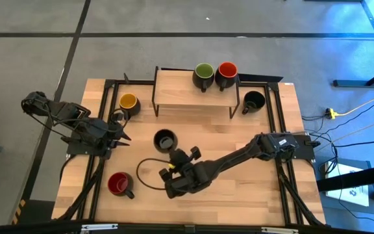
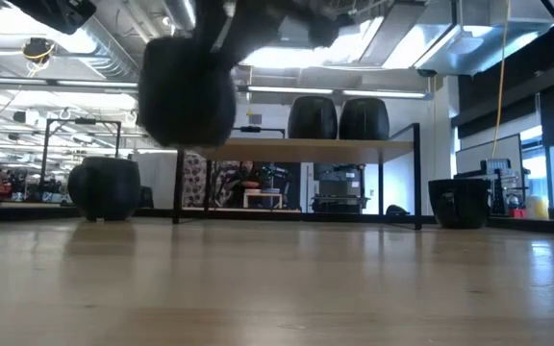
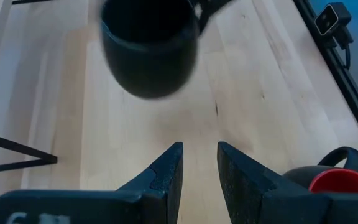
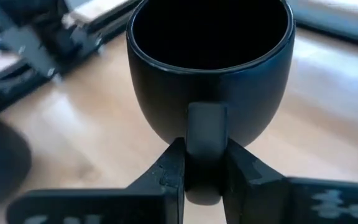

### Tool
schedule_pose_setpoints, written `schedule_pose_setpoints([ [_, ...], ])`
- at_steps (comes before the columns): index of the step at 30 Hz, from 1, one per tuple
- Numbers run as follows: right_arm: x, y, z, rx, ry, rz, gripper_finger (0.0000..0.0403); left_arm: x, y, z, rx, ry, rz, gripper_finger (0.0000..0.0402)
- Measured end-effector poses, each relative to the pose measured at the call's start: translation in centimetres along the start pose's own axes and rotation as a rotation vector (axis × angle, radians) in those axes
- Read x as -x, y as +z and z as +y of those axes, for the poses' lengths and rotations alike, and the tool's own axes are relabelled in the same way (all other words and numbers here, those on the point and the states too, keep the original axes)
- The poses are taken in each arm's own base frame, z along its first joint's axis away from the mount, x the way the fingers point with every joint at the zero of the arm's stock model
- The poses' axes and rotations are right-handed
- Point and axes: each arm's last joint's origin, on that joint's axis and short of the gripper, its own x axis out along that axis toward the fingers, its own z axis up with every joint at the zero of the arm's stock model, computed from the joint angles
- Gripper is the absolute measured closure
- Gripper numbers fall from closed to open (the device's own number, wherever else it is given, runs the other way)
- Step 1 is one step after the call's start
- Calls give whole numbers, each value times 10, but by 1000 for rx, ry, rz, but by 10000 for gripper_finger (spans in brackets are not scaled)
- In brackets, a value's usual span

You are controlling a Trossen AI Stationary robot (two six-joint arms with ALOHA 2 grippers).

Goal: Place coffee mugs
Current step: Put the bottom black mug on the shelf

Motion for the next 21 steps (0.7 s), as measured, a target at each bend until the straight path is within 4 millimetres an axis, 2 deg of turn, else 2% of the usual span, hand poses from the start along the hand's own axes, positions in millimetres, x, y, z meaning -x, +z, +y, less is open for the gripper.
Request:
schedule_pose_setpoints([
  [4, 10, 28, -7, -29, -43, -19, 356, 0, 0, 0, 1, 7, -4, 308],
  [7, 9, 42, -13, -68, -52, -41, 356, 0, 1, 0, 1, 15, -7, 308],
  [13, 3, 60, -20, -83, -69, -57, 356, 0, 1, 0, 4, 18, -15, 308],
  [21, 5, 84, -33, -68, -89, -91, 356, 0, 2, 0, 7, 17, -23, 308],
])
